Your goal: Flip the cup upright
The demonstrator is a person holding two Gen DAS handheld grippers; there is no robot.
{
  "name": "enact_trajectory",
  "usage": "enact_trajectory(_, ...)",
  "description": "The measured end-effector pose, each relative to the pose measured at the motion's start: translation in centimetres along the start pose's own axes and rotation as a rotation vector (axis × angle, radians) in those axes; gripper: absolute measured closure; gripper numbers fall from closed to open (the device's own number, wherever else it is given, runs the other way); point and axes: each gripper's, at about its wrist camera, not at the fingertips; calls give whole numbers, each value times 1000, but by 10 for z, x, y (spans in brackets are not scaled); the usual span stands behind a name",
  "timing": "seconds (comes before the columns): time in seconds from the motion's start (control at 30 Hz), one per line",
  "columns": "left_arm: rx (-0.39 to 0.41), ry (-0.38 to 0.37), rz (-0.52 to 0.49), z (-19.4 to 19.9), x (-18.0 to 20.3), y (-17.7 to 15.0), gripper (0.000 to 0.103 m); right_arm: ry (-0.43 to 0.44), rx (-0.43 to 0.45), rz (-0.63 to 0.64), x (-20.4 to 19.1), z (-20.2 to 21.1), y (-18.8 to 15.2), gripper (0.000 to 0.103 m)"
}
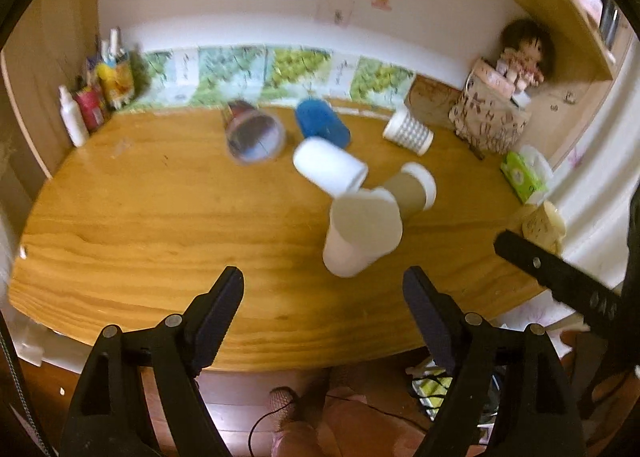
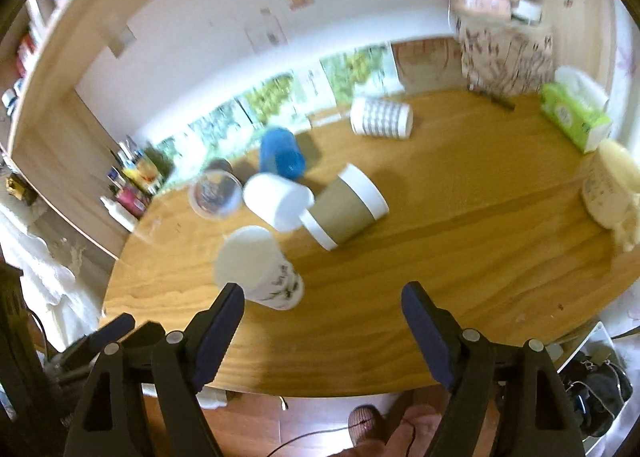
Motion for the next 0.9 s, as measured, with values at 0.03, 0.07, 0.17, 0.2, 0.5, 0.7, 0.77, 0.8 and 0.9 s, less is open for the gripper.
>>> enact_trajectory(0.03, 14, 3, 4, 10, 1, 4, 18, -5, 32, -3, -4, 13, 0, 20)
enact_trajectory(0.07, 32, -3, 9, 19, 2, 7, 18, -7, 56, -3, -5, 24, 0, 20)
enact_trajectory(0.17, 87, -50, 37, 46, 6, 16, 7, -13, 102, -2, -9, 49, -1, 19)
enact_trajectory(0.2, 103, -65, 42, 53, 8, 19, 4, -6, 111, -1, -11, 55, -1, 19)
enact_trajectory(0.5, 213, 29, -68, 87, 34, 18, 1, -4, 209, 15, -24, 105, -16, 18)
enact_trajectory(0.7, 269, 121, -117, 100, 46, 9, 1, -5, 247, 29, -27, 122, -30, 0)
enact_trajectory(0.77, 302, 152, -127, 107, 50, 7, 1, -24, 273, 47, -31, 129, -35, 0)
enact_trajectory(0.8, 319, 160, -131, 110, 52, 5, 1, -33, 286, 53, -33, 133, -37, 0)
enact_trajectory(0.9, 359, 199, -150, 115, 57, 3, 1, -76, 366, 74, -37, 149, -44, 0)
Point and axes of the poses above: each gripper's, at about its wrist camera, not at the fingertips, and z roughly against the way its jaws point, x to its right, y to its top, and after that the axes turned 13 degrees about -y, right-handed
